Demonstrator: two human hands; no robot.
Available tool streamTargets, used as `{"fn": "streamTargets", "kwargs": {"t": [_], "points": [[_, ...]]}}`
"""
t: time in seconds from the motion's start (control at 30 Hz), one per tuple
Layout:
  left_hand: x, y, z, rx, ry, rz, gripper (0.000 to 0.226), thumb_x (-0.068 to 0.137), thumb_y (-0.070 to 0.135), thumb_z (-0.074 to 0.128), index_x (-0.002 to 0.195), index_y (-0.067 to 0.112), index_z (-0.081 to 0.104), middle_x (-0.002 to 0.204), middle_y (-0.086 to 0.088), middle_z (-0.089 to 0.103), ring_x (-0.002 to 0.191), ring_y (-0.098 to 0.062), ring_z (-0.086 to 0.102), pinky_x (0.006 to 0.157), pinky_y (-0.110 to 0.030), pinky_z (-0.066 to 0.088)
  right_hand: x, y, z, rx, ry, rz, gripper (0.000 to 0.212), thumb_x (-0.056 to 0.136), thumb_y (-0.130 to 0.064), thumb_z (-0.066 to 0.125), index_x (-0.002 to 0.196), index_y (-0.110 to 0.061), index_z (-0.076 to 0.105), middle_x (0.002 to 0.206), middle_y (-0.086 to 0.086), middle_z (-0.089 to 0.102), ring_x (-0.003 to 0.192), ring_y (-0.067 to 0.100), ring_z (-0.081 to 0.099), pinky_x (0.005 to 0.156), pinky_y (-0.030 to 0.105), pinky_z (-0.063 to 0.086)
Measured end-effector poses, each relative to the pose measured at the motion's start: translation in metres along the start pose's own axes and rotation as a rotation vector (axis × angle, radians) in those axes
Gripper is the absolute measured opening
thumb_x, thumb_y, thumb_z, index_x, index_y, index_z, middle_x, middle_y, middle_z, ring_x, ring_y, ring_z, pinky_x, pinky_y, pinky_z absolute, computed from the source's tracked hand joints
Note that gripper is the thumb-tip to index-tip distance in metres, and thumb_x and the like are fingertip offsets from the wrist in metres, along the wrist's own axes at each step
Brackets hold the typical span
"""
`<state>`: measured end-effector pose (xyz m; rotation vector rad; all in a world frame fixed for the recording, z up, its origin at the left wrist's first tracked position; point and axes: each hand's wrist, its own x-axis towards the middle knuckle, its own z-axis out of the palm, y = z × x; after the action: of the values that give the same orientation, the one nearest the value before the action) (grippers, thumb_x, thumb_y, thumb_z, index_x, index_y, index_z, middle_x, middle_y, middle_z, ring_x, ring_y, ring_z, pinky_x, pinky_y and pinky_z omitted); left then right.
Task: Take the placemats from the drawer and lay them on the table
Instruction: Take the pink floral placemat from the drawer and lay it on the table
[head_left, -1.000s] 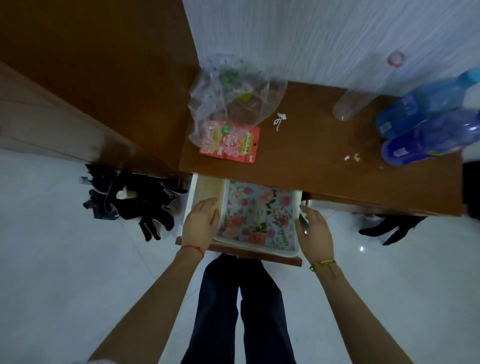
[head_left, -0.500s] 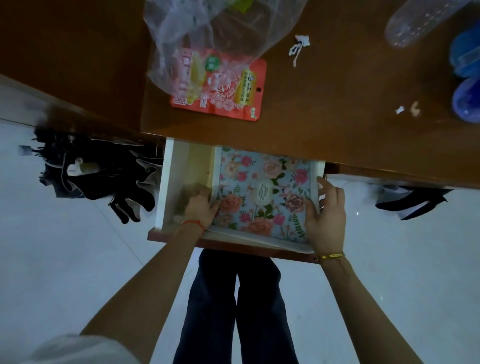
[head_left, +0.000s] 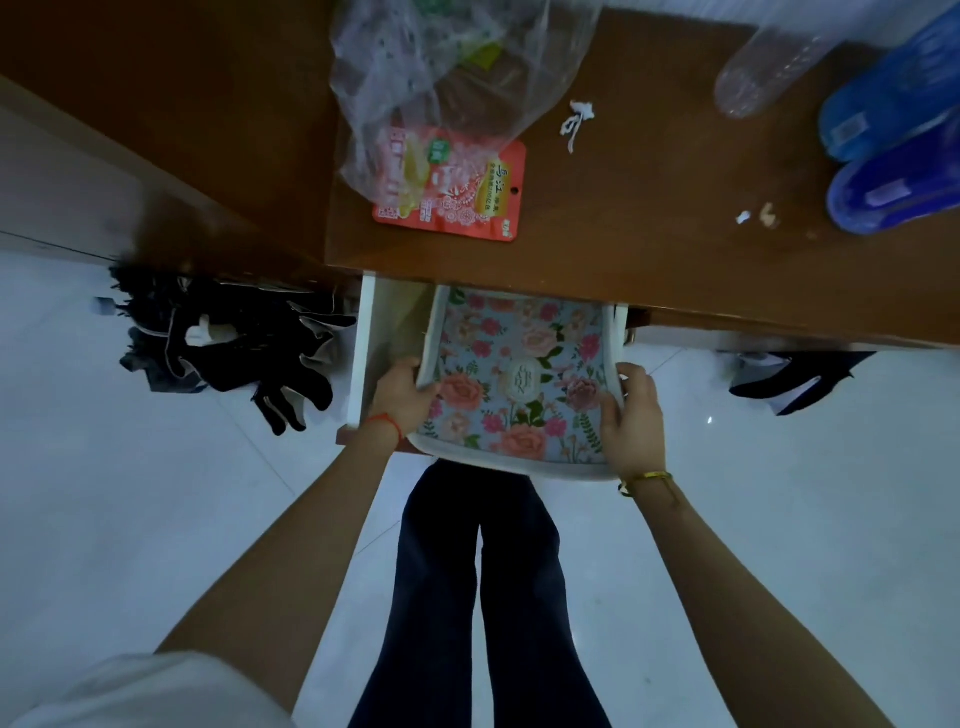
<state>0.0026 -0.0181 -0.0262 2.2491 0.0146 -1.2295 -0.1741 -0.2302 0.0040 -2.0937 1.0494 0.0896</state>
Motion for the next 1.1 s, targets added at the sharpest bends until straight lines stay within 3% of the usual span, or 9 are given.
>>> {"fn": "streamTargets", "kwargs": {"t": [0.2,0.37,0.47,0.57,0.73,0.87,1.0,1.1], "points": [[-0.072,0.016,-0.020,0.032,0.021,0.043,0.032,0.092,0.007,0.056,0.121,0.001,0.044,0.107,-0.020,0.060,0.096,-0.035,0.059,0.083,-0.040,0.050,-0.042,-0.023,-0.031,0.046,-0.038,0.111,0.027,0.094,-0.003,0.044,0.120,-0.004,0.046,0.099,0.020,0.064,0.077,0.031,0.059,0.065,0.028,0.040],[-0.148,0.035,-0.049,-0.042,0.037,0.067,0.023,0.093,0.005,0.054,0.114,0.006,0.044,0.109,-0.020,0.059,0.085,-0.029,0.057,0.074,-0.036,0.051,-0.087,-0.057,-0.078,0.109,-0.013,0.116,0.024,0.092,-0.004,0.047,0.117,-0.002,0.049,0.098,0.020,0.066,0.078,0.032,0.060,0.065,0.029,0.043],[-0.191,0.054,-0.070,-0.131,0.041,0.114,0.027,0.094,0.005,0.052,0.119,0.010,0.043,0.114,-0.014,0.058,0.086,-0.024,0.056,0.066,-0.024,0.050,-0.115,-0.079,-0.108,0.170,0.036,0.101,0.022,0.094,-0.008,0.049,0.116,-0.006,0.049,0.093,0.011,0.066,0.077,0.026,0.062,0.060,0.023,0.045],[-0.228,0.078,-0.091,-0.131,0.063,0.216,0.032,0.095,0.006,0.052,0.126,0.008,0.045,0.111,-0.005,0.056,0.094,-0.020,0.056,0.081,-0.029,0.050,-0.140,-0.101,-0.138,0.233,0.115,0.081,0.021,0.095,-0.014,0.050,0.116,-0.014,0.047,0.090,0.002,0.064,0.072,0.022,0.062,0.061,0.028,0.050],[-0.282,0.119,-0.118,-0.129,0.063,0.394,0.038,0.096,0.007,0.052,0.133,0.010,0.046,0.114,-0.003,0.058,0.100,-0.018,0.058,0.090,-0.027,0.047,-0.178,-0.131,-0.183,0.280,0.250,0.016,0.023,0.097,-0.019,0.051,0.118,-0.014,0.046,0.085,0.003,0.064,0.067,0.013,0.063,0.056,0.019,0.047],[-0.312,0.146,-0.129,-0.154,0.060,0.495,0.036,0.095,0.007,0.052,0.130,0.013,0.047,0.111,-0.002,0.059,0.098,-0.015,0.060,0.086,-0.025,0.049,-0.201,-0.146,-0.209,0.304,0.345,-0.011,0.026,0.097,-0.021,0.051,0.122,-0.015,0.046,0.086,0.000,0.065,0.068,0.008,0.064,0.055,0.016,0.049],[-0.329,0.161,-0.131,-0.146,0.038,0.557,0.036,0.093,0.006,0.054,0.128,0.017,0.050,0.114,0.000,0.062,0.104,-0.015,0.060,0.091,-0.029,0.050,-0.222,-0.152,-0.226,0.339,0.414,0.013,0.025,0.096,-0.017,0.051,0.120,-0.014,0.046,0.087,-0.001,0.065,0.070,0.009,0.064,0.059,0.023,0.052],[-0.341,0.171,-0.127,-0.130,0.008,0.604,0.037,0.093,0.004,0.054,0.127,0.020,0.050,0.111,0.004,0.062,0.100,-0.009,0.061,0.081,-0.013,0.051,-0.240,-0.151,-0.235,0.355,0.462,0.057,0.025,0.096,-0.016,0.051,0.120,-0.014,0.046,0.086,-0.006,0.063,0.071,0.002,0.062,0.059,0.018,0.050]]}}
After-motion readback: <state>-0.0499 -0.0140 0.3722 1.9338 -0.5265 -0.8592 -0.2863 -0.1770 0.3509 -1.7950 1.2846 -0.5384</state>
